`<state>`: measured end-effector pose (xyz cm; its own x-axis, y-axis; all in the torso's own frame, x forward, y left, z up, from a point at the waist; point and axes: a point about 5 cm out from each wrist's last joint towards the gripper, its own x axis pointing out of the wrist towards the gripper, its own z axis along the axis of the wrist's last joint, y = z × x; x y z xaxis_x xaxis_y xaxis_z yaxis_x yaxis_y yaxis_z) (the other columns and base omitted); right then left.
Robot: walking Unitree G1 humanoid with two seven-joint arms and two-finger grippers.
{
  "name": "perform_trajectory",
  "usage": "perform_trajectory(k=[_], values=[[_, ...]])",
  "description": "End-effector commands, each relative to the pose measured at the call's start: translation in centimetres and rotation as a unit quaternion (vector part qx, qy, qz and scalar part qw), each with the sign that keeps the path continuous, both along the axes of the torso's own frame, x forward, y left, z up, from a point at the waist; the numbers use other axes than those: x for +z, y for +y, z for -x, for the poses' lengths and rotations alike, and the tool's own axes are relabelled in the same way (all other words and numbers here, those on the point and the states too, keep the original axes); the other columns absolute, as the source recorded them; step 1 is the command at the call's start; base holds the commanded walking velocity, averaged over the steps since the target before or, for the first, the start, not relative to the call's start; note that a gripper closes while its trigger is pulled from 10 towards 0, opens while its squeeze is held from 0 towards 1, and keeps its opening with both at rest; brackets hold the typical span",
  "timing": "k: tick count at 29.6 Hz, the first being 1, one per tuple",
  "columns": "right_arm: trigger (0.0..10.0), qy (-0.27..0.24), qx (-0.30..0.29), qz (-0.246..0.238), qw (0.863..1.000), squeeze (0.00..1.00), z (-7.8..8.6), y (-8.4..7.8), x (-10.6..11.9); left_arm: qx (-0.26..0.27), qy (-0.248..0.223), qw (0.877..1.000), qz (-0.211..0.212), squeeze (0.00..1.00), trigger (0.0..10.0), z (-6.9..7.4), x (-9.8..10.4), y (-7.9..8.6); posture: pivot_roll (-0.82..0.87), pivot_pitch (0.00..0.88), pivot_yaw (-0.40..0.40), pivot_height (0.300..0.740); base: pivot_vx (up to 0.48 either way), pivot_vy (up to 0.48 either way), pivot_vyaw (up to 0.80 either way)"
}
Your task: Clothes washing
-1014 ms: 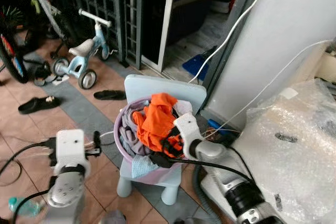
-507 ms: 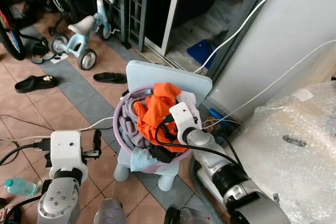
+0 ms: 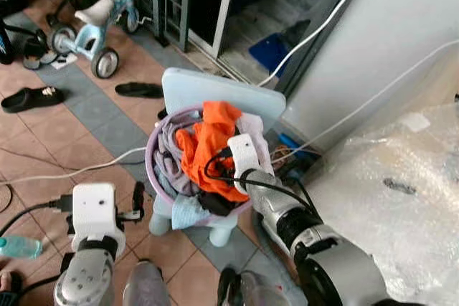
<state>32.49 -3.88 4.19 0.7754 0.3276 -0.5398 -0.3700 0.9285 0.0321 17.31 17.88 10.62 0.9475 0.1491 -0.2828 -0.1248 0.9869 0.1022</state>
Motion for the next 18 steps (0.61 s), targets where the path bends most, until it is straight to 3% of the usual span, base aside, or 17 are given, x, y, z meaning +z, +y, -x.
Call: perform_trajectory(k=[1, 8, 18], values=[[0.0, 0.02, 0.0, -0.024, 1.0, 0.0, 0.5, 2.0, 0.0, 0.003, -0.002, 1.0, 0.001, 0.0, 10.0, 0.1, 0.3, -0.3, 0.25, 0.229, -0.207, 0.74, 0.0, 0.0, 0.0], [0.0, 0.051, -0.003, -0.027, 0.998, 0.0, 1.3, 1.1, -1.4, 0.011, -0.002, 1.0, 0.004, 0.0, 10.0, 0.0, 0.2, -0.5, 0.24, 0.215, -0.225, 0.74, 0.0, 0.0, 0.0], [0.0, 0.05, 0.009, -0.035, 0.998, 0.0, 0.9, 1.1, -0.9, 0.023, 0.001, 1.0, -0.004, 0.0, 10.0, -1.1, -0.5, -0.7, 0.19, 0.149, -0.232, 0.74, 0.0, 0.0, 0.0]])
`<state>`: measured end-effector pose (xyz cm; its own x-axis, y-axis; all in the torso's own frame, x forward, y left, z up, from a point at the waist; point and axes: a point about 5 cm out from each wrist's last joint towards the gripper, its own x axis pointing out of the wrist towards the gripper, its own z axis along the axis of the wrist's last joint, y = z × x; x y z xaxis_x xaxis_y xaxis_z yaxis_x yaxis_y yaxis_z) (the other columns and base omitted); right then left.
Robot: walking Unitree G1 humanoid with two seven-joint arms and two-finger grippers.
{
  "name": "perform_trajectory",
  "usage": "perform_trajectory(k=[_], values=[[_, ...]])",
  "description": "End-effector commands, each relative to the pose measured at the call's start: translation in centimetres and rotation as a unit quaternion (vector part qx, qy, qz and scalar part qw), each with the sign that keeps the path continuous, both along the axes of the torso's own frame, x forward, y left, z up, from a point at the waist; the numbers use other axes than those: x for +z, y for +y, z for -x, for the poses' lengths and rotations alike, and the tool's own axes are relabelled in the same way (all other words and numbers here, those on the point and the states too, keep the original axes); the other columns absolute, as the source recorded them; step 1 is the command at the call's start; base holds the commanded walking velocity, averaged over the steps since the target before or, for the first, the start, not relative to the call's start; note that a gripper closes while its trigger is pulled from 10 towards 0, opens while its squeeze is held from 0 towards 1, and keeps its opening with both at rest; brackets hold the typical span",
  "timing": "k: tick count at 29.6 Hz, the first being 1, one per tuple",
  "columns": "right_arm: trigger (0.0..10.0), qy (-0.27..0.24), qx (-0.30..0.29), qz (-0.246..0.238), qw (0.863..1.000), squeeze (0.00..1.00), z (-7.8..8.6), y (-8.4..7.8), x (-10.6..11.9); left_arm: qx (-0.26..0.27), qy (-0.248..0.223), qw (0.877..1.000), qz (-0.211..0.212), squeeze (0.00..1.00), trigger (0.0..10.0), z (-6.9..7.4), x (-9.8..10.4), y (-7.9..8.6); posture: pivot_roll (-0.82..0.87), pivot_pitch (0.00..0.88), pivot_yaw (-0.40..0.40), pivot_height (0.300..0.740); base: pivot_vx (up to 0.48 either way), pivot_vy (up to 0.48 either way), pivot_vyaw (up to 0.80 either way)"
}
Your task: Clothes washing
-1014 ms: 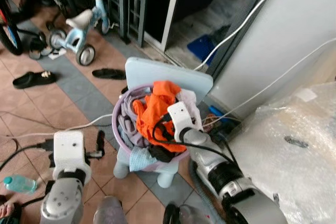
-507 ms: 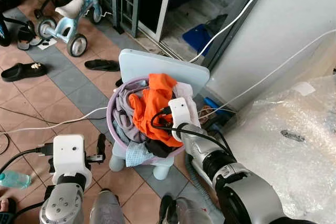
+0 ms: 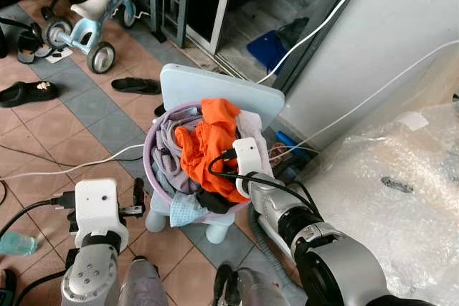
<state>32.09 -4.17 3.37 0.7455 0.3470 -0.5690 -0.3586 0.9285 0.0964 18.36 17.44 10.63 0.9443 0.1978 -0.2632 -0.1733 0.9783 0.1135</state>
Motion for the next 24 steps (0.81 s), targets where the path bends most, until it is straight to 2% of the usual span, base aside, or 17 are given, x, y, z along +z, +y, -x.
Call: perform_trajectory(k=[1, 6, 10, 12, 13, 14, 16, 18, 20, 21, 22, 24], values=[[0.0, 0.019, 0.015, -0.015, 1.0, 0.0, 0.4, 1.5, 0.0, -0.001, 0.01, 1.0, 0.004, 0.0, 10.0, -0.2, -0.6, -0.3, 0.19, 0.149, -0.232, 0.74, 0.0, 0.0, 0.0], [0.0, 0.011, 0.026, -0.031, 0.999, 0.0, 0.2, 0.7, 0.1, 0.004, -0.005, 1.0, -0.006, 0.0, 10.0, -2.1, -0.8, 0.2, 0.16, 0.069, -0.207, 0.74, 0.0, 0.0, 0.0], [0.0, -0.004, 0.02, -0.055, 0.998, 0.0, 0.2, -0.4, 0.0, 0.007, -0.007, 1.0, -0.008, 0.0, 10.0, -3.0, -1.0, 0.5, 0.13, 0.012, -0.188, 0.74, 0.0, 0.0, 0.0], [0.0, -0.009, 0.019, -0.06, 0.998, 0.0, 0.3, -0.7, 0.0, 0.009, -0.006, 1.0, -0.006, 0.0, 10.0, -3.2, -1.1, 0.6, 0.13, 0.012, -0.188, 0.74, 0.0, 0.0, 0.0], [0.0, -0.031, 0.016, -0.07, 0.997, 0.0, 0.2, -1.3, 0.3, 0.012, -0.01, 1.0, -0.005, 0.0, 10.0, -3.5, -1.2, 0.6, 0.12, 0.0, -0.173, 0.74, 0.0, 0.0, 0.0], [0.0, -0.075, 0.014, -0.09, 0.993, 0.0, 0.2, -2.3, 1.3, 0.012, -0.023, 1.0, -0.006, 0.0, 10.0, -4.0, -1.1, 0.5, 0.11, 0.0, -0.158, 0.74, 0.0, 0.0, 0.0], [0.0, -0.089, 0.014, -0.096, 0.991, 0.0, 0.3, -2.6, 1.6, 0.011, -0.027, 1.0, -0.006, 0.0, 10.0, -4.2, -1.1, 0.4, 0.11, 0.0, -0.158, 0.74, 0.0, 0.0, 0.0], [0.0, -0.131, 0.007, -0.107, 0.986, 0.0, 0.3, -3.3, 2.9, 0.003, -0.033, 0.999, -0.015, 0.0, 10.0, -4.8, -0.9, 0.3, 0.08, 0.0, -0.126, 0.74, 0.0, 0.0, 0.0], [0.0, -0.186, -0.005, -0.122, 0.975, 0.0, 0.6, -4.3, 5.0, -0.01, -0.043, 0.999, -0.008, 0.0, 10.0, -5.4, -0.7, 0.0, 0.06, 0.0, -0.106, 0.74, 0.0, 0.0, 0.0], [0.0, -0.186, -0.005, -0.122, 0.975, 0.0, 0.6, -4.3, 5.0, -0.01, -0.043, 0.999, -0.008, 0.0, 10.0, -5.4, -0.7, 0.0, 0.06, 0.0, -0.106, 0.74, 0.0, 0.0, 0.0], [0.0, -0.233, -0.012, -0.132, 0.964, 0.0, 0.9, -5.1, 6.8, -0.018, -0.048, 0.999, -0.014, 0.0, 10.0, -5.9, -0.5, -0.3, 0.05, 0.0, -0.091, 0.74, 0.0, 0.0, 0.0], [0.0, -0.255, -0.018, -0.138, 0.957, 0.0, 1.1, -5.5, 7.7, -0.025, -0.054, 0.998, -0.017, 0.0, 10.0, -6.4, -0.3, -0.5, 0.05, 0.0, -0.081, 0.74, 0.0, 0.0, 0.0]])
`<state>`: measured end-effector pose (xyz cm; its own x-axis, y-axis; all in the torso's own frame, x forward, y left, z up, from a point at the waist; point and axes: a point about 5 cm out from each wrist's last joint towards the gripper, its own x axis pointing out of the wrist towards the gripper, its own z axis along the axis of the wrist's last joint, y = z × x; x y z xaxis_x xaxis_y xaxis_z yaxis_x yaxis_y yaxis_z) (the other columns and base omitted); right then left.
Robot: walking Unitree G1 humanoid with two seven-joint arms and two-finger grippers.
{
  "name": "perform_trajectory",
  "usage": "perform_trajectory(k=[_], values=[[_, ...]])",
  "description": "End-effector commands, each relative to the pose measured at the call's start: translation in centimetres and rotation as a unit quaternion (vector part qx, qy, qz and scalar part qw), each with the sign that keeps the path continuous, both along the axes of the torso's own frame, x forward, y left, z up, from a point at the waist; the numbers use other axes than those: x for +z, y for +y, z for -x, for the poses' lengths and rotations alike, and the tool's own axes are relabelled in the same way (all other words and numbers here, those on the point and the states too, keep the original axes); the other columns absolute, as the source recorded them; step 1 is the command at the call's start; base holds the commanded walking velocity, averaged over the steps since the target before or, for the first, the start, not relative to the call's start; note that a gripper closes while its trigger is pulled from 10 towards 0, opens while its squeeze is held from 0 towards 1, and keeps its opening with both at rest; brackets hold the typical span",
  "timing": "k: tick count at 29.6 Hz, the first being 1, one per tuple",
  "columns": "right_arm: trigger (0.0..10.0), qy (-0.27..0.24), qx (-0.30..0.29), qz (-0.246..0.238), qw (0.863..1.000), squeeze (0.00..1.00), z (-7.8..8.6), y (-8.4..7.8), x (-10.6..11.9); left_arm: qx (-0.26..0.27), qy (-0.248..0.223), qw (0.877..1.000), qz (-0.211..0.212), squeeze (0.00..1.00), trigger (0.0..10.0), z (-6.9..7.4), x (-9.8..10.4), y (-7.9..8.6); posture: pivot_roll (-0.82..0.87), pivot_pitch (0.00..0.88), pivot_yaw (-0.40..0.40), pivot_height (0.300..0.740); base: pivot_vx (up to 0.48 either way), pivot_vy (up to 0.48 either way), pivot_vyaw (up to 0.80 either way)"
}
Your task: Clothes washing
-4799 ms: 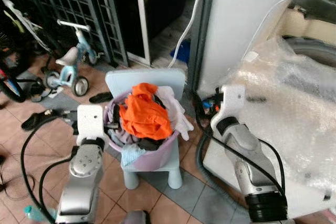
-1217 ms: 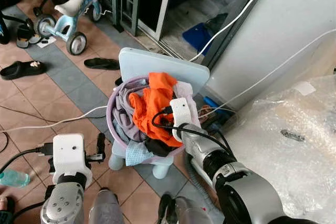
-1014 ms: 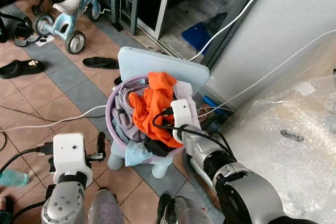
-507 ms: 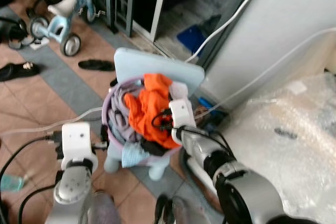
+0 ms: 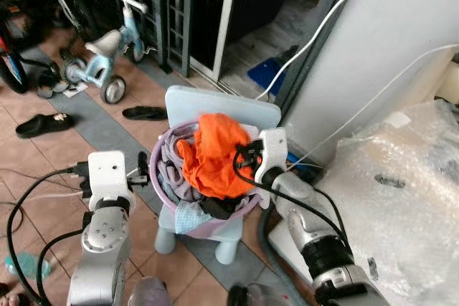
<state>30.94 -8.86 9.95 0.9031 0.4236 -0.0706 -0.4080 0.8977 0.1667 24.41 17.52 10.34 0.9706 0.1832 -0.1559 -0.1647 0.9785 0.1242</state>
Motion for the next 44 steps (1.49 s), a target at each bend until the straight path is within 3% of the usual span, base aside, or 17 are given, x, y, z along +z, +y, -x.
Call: perform_trajectory(k=[1, 3, 4, 6, 7, 12, 22, 31, 36, 40, 44], values=[[0.0, -0.031, -0.019, -0.011, 0.999, 0.0, -0.1, -1.1, 1.5, -0.019, -0.005, 1.0, -0.005, 0.0, 10.0, -0.5, 0.1, -0.7, 0.05, 0.0, -0.079, 0.74, 0.0, 0.0, 0.0], [0.0, -0.05, -0.03, -0.014, 0.998, 0.0, 0.1, -1.6, 2.4, -0.03, -0.016, 0.999, -0.006, 0.0, 10.0, -1.1, 0.5, -1.1, 0.04, 0.0, -0.064, 0.74, 0.0, 0.0, 0.0], [4.3, -0.073, -0.03, -0.001, 0.997, 0.0, 0.2, -1.8, 3.2, -0.041, -0.026, 0.999, -0.007, 0.0, 10.0, -1.5, 0.9, -1.5, 0.04, 0.0, -0.056, 0.74, 0.0, 0.0, 0.0], [4.3, -0.079, -0.031, 0.006, 0.996, 0.0, 0.3, -1.9, 3.4, -0.044, -0.029, 0.999, -0.007, 0.0, 10.0, -1.6, 1.0, -1.5, 0.04, 0.0, -0.053, 0.74, 0.0, 0.0, 0.0], [10.0, -0.077, -0.046, 0.003, 0.996, 0.0, 0.5, -2.2, 3.7, -0.049, -0.033, 0.998, -0.006, 0.0, 10.0, -2.0, 0.9, -1.5, 0.03, 0.0, -0.042, 0.74, 0.0, -0.409, -0.79], [10.0, -0.079, -0.056, 0.005, 0.995, 0.0, 0.5, -2.2, 4.3, -0.055, -0.039, 0.998, -0.008, 0.0, 10.0, -2.7, 0.9, -1.5, 0.02, 0.0, -0.04, 0.74, 0.0, -0.404, -0.78], [10.0, -0.109, -0.037, 0.03, 0.993, 0.0, 0.5, -1.7, 5.3, -0.054, -0.039, 0.998, -0.008, 0.0, 10.0, -2.5, 0.6, -1.5, 0.02, 0.0, -0.045, 0.74, 0.0, -0.405, -0.62], [10.0, -0.196, -0.039, 0.072, 0.977, 0.0, -0.2, -1.7, 8.6, -0.055, -0.044, 0.997, 0.007, 0.0, 10.0, -2.6, 0.4, -1.9, 0.0, 0.0, -0.04, 0.74, 0.0, -0.179, 0.0], [10.0, -0.211, -0.07, 0.085, 0.971, 0.0, -0.8, -2.5, 9.5, -0.058, -0.046, 0.997, 0.012, 0.0, 10.0, -2.6, 0.4, -2.1, 0.0, 0.0, -0.037, 0.74, 0.0, 0.0, 0.0], [10.0, -0.214, -0.138, 0.105, 0.961, 0.0, -2.3, -4.9, 10.3, -0.066, -0.044, 0.997, 0.017, 0.0, 10.0, -2.4, 0.2, -2.4, -0.01, 0.0, -0.035, 0.74, 0.0, 0.0, -0.27], [10.0, -0.212, -0.151, 0.109, 0.959, 0.0, -2.7, -5.6, 10.5, -0.073, -0.049, 0.996, 0.027, 0.0, 10.0, -2.3, 0.3, -2.6, -0.01, 0.0, -0.038, 0.74, 0.0, 0.0, -0.8]])
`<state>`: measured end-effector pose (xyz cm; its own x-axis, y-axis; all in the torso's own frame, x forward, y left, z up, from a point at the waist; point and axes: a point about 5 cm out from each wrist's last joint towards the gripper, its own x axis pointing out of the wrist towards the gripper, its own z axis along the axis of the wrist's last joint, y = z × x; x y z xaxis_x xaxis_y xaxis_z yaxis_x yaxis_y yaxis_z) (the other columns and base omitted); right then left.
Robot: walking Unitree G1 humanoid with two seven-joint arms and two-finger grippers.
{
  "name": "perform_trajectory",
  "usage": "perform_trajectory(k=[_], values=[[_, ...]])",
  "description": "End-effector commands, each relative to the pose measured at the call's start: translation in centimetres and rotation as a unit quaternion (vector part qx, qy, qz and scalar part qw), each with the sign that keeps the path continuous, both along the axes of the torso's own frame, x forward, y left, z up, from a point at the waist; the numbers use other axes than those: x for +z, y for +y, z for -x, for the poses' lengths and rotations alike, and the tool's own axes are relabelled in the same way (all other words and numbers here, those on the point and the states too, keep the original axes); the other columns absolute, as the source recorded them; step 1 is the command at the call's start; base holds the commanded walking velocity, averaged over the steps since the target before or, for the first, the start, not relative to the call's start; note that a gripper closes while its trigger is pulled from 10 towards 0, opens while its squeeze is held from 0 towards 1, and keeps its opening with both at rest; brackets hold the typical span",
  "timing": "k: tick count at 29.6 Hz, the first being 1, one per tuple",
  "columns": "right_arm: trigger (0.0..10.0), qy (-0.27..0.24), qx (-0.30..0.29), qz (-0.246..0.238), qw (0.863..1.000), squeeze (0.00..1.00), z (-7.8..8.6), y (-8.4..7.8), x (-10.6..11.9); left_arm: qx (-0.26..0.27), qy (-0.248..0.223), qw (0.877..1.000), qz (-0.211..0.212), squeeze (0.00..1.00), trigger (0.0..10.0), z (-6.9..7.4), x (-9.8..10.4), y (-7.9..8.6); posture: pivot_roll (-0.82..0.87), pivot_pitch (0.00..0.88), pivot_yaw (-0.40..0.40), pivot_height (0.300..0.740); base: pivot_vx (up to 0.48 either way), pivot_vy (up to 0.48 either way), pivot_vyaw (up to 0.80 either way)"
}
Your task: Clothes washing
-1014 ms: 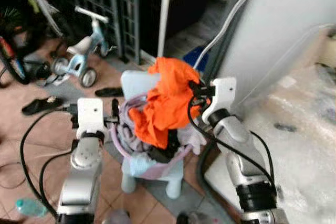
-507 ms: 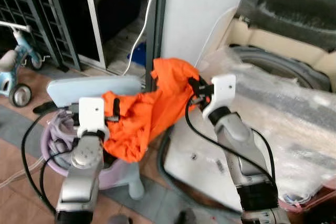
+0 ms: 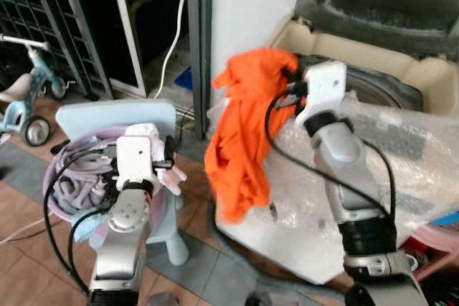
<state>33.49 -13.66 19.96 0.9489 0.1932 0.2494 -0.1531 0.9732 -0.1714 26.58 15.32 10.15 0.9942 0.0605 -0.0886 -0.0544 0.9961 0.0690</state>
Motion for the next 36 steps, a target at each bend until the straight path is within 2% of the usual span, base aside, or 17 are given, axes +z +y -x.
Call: perform_trajectory(k=[1, 8, 13, 18, 19, 22, 27, 32, 34, 36], values=[[10.0, -0.011, -0.021, -0.005, 1.0, 0.0, -0.3, -0.9, 0.6, -0.018, -0.016, 1.0, 0.011, 0.0, 10.0, -0.2, 0.6, -0.5, -0.01, 0.0, -0.038, 0.74, 0.0, 0.0, -0.8], [10.0, -0.017, -0.015, 0.002, 1.0, 0.0, -0.5, -0.6, 0.6, -0.018, -0.017, 1.0, 0.016, 0.0, 10.0, -0.2, 0.6, -0.4, -0.01, 0.0, -0.037, 0.74, 0.224, 0.0, -0.8], [10.0, -0.016, 0.012, 0.008, 1.0, 0.0, -0.5, 0.1, 0.5, -0.022, -0.016, 0.999, 0.017, 0.0, 10.0, -0.2, 0.5, -0.5, -0.01, 0.0, -0.034, 0.74, 0.357, 0.0, -0.65], [10.0, -0.024, 0.053, 0.034, 0.998, 0.0, -0.5, 1.0, 0.7, -0.022, -0.013, 0.999, 0.018, 0.0, 10.0, -0.2, 0.5, -0.6, -0.01, 0.0, -0.033, 0.74, 0.35, 0.0, 0.0], [10.0, -0.028, 0.075, 0.052, 0.995, 0.0, -0.5, 1.4, 0.8, -0.018, -0.011, 1.0, 0.017, 0.0, 10.0, -0.3, 0.4, -0.6, -0.01, 0.0, -0.034, 0.74, 0.0, 0.0, 0.0], [10.0, -0.024, 0.12, 0.066, 0.99, 0.0, -0.4, 1.7, 0.9, -0.01, -0.008, 1.0, 0.019, 0.0, 10.0, -0.2, 0.4, -0.6, -0.01, 0.0, -0.038, 0.74, 0.0, 0.0, 0.0], [10.0, -0.015, 0.13, 0.053, 0.99, 0.0, -0.4, 1.4, 0.9, 0.003, -0.005, 1.0, 0.018, 0.0, 10.0, 0.0, 0.2, -0.5, -0.01, 0.0, -0.044, 0.74, 0.0, 0.0, 0.0], [10.0, -0.023, 0.169, 0.066, 0.983, 0.0, -0.3, 2.1, 1.2, 0.019, 0.002, 1.0, 0.011, 0.0, 10.0, 0.2, 0.1, -0.1, 0.0, 0.0, -0.041, 0.74, 0.0, 0.0, 0.0], [10.0, -0.025, 0.177, 0.069, 0.982, 0.0, -0.5, 2.3, 1.5, 0.022, 0.004, 1.0, 0.009, 0.0, 10.0, 0.3, 0.0, 0.1, -0.01, 0.0, -0.037, 0.74, 0.0, 0.0, 0.0], [10.0, -0.035, 0.201, 0.086, 0.975, 0.0, -1.6, 2.7, 3.1, 0.042, 0.02, 0.998, 0.032, 0.0, 10.0, 0.5, -0.2, 0.4, -0.01, 0.0, -0.035, 0.74, 0.0, 0.0, 0.0]])
